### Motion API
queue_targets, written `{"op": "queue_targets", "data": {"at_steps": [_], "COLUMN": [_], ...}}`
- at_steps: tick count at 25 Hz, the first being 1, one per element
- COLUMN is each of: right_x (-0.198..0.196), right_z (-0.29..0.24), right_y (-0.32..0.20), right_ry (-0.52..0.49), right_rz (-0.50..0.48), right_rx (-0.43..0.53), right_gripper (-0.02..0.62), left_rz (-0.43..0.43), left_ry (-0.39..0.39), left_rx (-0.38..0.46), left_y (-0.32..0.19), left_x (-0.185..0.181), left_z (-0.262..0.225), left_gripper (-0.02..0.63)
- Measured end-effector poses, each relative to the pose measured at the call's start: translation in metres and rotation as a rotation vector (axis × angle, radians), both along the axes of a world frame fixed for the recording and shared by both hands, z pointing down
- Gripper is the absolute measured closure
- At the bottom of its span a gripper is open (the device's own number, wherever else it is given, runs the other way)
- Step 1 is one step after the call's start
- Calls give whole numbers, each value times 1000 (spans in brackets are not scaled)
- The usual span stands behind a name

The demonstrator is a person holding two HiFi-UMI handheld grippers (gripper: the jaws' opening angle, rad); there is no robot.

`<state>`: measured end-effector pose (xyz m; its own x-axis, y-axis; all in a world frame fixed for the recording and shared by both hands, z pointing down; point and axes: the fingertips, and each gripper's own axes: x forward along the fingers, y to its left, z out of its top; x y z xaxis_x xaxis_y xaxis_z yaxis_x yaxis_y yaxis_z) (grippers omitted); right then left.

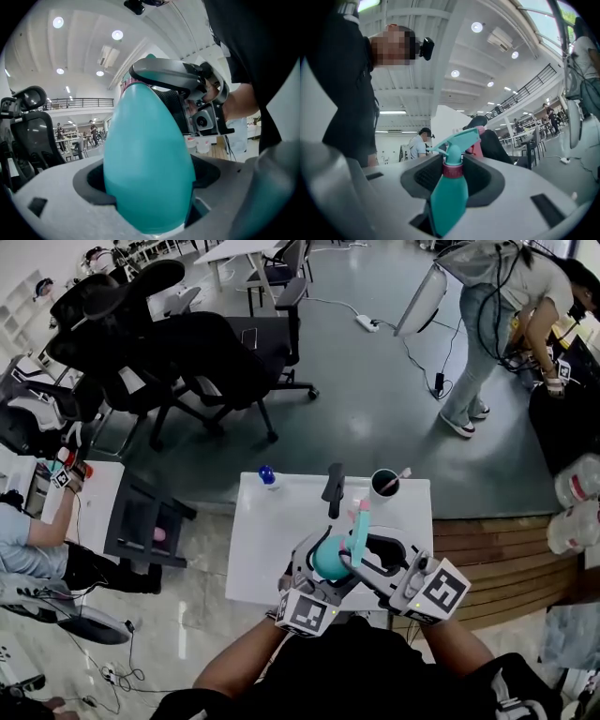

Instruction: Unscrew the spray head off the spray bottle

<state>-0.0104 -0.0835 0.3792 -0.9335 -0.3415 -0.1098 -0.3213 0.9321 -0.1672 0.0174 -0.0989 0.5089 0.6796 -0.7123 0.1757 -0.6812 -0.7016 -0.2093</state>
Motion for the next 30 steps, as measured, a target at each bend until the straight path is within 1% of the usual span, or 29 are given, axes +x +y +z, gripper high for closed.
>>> {"op": "queue_targets", "data": {"at_steps": [3,7,9,10,11,12,14,19,21,24,26,27,30], "right_x": [1,3,4,5,5,6,8,16,17,15,13,12,3], "right_z": [-3,-10,-13,-14,-15,-15,-14,0,7,12,10,10,11], "right_y": [11,26,32,32,30,27,18,2,-2,-10,-17,-21,-22], "right_ry": [25,42,39,38,35,30,7,-46,-44,-34,-33,-34,-36], "right_rz": [-97,-240,-291,-299,-292,-273,-216,-38,27,96,130,135,115], "right_rx": [65,144,165,173,179,180,157,30,-5,-33,-46,-51,-48], "right_gripper": [456,456,454,453,443,394,345,350,352,371,387,407,431], "left_rz": [108,248,289,294,287,271,225,115,54,-33,-67,-74,-89], "left_ry": [8,34,45,45,44,42,30,-25,-34,-58,-81,-97,-117], "left_rx": [4,-3,-3,-1,0,0,3,11,4,7,20,29,43], "left_y": [11,25,29,29,28,24,16,-1,-8,-18,-22,-22,-23], "left_x": [5,14,17,17,16,15,13,4,0,-8,-10,-11,-14], "left_z": [0,-14,-23,-24,-25,-25,-22,2,6,10,8,8,8], "left_gripper": [138,138,138,138,138,138,138,139,139,139,139,138,138]}}
